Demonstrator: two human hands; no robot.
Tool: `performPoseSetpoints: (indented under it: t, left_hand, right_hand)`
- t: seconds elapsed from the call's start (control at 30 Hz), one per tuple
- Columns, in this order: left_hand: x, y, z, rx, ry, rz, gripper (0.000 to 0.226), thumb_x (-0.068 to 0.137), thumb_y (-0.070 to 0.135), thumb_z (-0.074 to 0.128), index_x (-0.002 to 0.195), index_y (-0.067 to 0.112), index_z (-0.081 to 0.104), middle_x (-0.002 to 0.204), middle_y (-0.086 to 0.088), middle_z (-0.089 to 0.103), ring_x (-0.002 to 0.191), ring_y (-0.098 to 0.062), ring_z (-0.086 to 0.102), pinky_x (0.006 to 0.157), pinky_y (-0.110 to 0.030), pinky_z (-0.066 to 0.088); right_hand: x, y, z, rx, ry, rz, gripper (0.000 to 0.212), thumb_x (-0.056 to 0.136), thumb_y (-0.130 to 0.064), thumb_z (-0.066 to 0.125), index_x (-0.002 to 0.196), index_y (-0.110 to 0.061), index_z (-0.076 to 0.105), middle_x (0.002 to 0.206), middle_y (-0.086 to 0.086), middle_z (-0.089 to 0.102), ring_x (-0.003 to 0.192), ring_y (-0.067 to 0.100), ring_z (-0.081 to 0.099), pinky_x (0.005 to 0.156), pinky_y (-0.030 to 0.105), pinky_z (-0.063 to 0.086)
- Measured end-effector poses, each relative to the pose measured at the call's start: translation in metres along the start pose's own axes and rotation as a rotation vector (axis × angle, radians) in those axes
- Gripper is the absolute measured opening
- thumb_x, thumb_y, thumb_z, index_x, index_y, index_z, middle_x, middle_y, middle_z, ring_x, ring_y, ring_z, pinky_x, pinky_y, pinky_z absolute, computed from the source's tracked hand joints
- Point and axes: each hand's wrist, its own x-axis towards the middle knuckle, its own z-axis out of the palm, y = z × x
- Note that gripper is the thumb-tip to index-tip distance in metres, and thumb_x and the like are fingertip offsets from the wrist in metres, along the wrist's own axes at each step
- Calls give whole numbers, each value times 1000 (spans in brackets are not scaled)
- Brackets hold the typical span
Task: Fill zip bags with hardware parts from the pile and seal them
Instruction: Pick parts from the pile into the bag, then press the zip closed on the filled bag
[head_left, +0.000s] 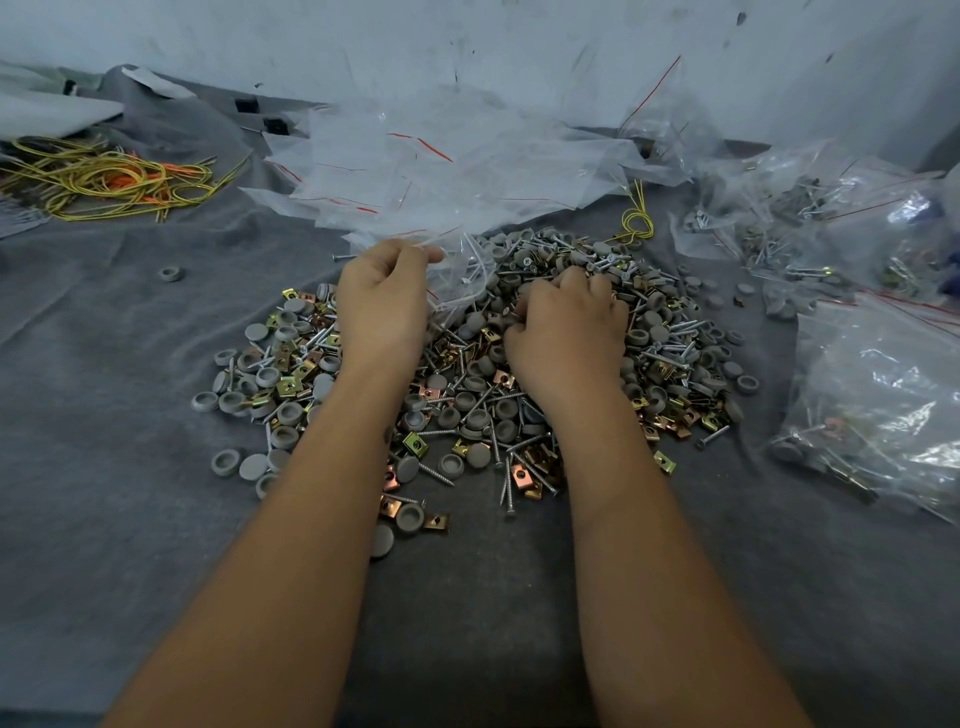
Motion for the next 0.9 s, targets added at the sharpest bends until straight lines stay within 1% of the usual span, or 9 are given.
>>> performPoseSetpoints:
  t: [0.23, 0.37, 0.47, 0.53, 0.6, 0.67, 0.73, 0.8, 0.9]
  left_hand:
    - [1, -1, 0, -6, 1, -3, 26, 92, 16, 48, 86, 19, 73, 52, -4, 40, 43, -15, 34, 48, -25, 33]
    - [1, -1, -1, -12, -3, -7, 26, 92, 16, 48, 86, 19, 73, 52, -3, 39, 44, -15, 34, 48, -26, 32]
    - [1, -1, -1, -4, -9, -1, 26, 91, 16, 48, 85, 20, 73, 52, -4, 39, 45, -15, 35, 48, -25, 33]
    - [2, -1, -1, 9, -14, 6, 26, 91, 17, 49, 83, 22, 73, 54, -6, 40, 45, -15, 36, 49, -25, 34]
    - [2, -2, -2, 30, -23, 18, 25, 90, 19, 50, 81, 23, 73, 56, -9, 42, 47, -17, 37, 52, -28, 35]
    - [1, -3, -1, 62, -31, 35, 25, 89, 20, 51, 82, 24, 73, 56, -9, 45, 52, -19, 41, 57, -31, 38]
    - [1, -4, -1, 99, -43, 62, 24, 90, 19, 51, 81, 26, 73, 50, -2, 46, 52, -18, 43, 57, -30, 38]
    - [0, -4, 0, 125, -70, 97, 24, 91, 18, 54, 78, 27, 72, 42, 8, 46, 45, -12, 43, 52, -26, 36]
    - [-3, -4, 0, 128, -160, 186, 26, 92, 14, 54, 77, 25, 71, 40, 14, 50, 41, 0, 41, 44, -17, 33]
  right_hand:
    - [2, 2, -2, 57, 91, -11, 16, 92, -29, 58, 105, -22, 65, 116, 3, 56, 116, 27, 44, 95, 42, 34]
    - [2, -2, -5, 186, 205, -37, 9, 89, -27, 58, 93, -22, 65, 96, -3, 56, 101, 23, 52, 84, 37, 37]
    - [1, -6, -11, 556, 250, 33, 4, 84, -20, 61, 80, -20, 62, 73, -9, 59, 75, 17, 58, 72, 37, 50]
    - [0, -7, -14, 794, 255, 92, 10, 81, -16, 63, 76, -22, 58, 67, -11, 56, 63, 5, 53, 61, 27, 49]
    - [-1, -9, -17, 984, 261, 101, 18, 79, -10, 64, 72, -24, 56, 67, -11, 56, 59, 1, 49, 55, 18, 42]
    - [0, -9, -19, 1148, 260, 82, 20, 78, -3, 64, 72, -21, 58, 68, -6, 58, 60, 2, 51, 56, 16, 42]
    - [0, -10, -20, 1236, 233, 39, 20, 77, 0, 65, 72, -19, 61, 71, -3, 60, 62, 3, 52, 58, 16, 44]
    - [0, -11, -18, 1185, 206, -18, 19, 77, -2, 68, 75, -20, 63, 81, -1, 61, 70, 7, 54, 63, 18, 45]
    - [1, -12, -12, 992, 226, -66, 20, 76, -9, 73, 76, -26, 65, 98, -2, 57, 96, 14, 56, 81, 22, 44]
